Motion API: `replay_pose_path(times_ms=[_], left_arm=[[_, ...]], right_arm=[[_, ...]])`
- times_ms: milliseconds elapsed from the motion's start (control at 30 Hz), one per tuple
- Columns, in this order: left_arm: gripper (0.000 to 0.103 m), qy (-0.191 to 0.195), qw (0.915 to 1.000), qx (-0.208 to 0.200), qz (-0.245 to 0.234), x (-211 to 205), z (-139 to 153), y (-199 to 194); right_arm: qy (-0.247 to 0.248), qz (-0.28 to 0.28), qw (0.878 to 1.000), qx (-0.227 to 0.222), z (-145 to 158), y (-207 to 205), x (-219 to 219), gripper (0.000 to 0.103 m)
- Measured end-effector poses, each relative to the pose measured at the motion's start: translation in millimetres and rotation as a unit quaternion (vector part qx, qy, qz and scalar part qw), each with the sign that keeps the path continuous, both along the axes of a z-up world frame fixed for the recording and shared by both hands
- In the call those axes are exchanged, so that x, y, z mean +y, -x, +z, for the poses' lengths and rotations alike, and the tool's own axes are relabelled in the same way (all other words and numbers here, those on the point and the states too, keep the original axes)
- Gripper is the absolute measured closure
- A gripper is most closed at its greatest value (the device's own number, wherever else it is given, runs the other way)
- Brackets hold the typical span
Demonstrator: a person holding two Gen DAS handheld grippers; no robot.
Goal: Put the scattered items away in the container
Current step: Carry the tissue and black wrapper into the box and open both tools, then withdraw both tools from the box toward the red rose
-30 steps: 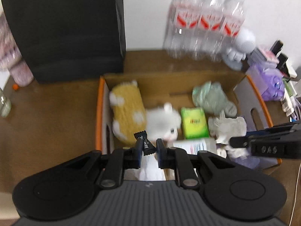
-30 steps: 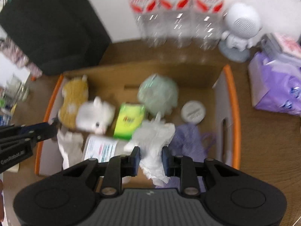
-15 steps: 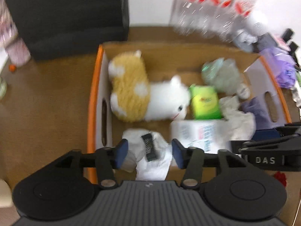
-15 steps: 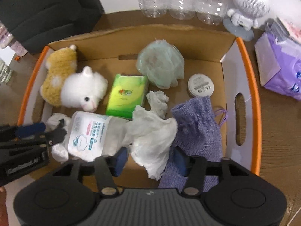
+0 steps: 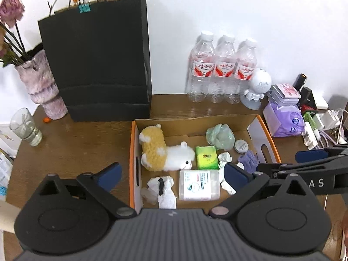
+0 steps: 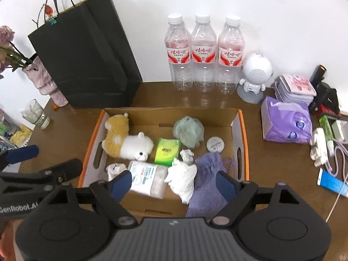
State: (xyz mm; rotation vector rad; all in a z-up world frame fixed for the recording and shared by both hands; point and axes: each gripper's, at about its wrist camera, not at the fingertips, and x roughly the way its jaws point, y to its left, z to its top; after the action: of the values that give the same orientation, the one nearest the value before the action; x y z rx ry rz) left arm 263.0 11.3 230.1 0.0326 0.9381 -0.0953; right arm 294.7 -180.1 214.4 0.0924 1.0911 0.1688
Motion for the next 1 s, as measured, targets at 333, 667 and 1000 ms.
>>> replay_pose_path(times_ms=[333, 667, 1000], left_arm=[[0.000, -0.007, 0.9758, -0.218, -0.012, -12.4, -23.1, 67.1], [0.000, 0.017, 0.9361, -0.351, 0.010, -25.4, -89.1, 109.0], [0.000, 0.013, 0.9256, -0.377, 0.029, -15.0, -112.5, 172.5]], right_arm=[[-0.012, -0.011, 0.991, -0.136, -6.7, 53.5, -9.1, 0.019], [-0.028, -0.023, 0.952, -0.303, -78.1, 103.0, -26.7, 0.013], [-0.024, -0.017, 0.942, -0.334, -92.9, 154.6, -46.2, 0.012]])
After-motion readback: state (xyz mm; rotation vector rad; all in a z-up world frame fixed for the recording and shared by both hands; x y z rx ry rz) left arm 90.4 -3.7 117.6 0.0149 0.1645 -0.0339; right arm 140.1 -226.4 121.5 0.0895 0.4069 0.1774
